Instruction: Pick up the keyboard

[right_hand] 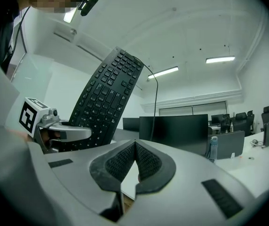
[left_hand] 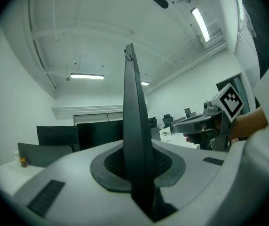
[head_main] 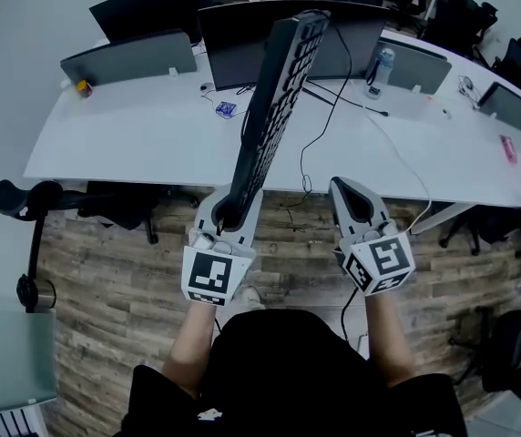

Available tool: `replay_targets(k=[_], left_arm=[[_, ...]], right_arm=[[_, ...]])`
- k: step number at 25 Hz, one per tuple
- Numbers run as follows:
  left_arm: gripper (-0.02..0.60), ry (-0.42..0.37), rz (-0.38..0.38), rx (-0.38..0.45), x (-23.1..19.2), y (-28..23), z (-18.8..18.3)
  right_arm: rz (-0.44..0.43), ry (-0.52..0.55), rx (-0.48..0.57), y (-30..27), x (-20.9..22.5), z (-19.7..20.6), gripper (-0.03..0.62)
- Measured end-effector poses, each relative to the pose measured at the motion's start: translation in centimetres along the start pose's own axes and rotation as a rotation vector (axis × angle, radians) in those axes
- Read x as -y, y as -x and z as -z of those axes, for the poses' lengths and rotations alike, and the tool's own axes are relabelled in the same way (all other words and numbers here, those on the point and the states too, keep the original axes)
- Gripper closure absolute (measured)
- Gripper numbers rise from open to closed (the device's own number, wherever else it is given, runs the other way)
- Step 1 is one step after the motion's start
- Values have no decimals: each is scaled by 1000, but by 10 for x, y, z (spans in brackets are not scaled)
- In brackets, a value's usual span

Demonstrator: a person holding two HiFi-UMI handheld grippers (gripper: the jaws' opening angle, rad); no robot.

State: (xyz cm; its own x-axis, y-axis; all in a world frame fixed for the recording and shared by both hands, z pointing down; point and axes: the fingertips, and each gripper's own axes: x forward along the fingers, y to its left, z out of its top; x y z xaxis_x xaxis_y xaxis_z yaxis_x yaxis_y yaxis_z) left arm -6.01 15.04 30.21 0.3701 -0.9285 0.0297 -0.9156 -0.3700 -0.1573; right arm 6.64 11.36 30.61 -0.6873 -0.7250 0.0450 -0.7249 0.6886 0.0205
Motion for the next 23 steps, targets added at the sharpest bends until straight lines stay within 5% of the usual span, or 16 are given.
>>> replay_targets(k=[23], left_arm=[[505, 5, -18, 16, 23, 25, -10]], right_arm=[[-27, -13, 11, 33, -11, 0, 592]])
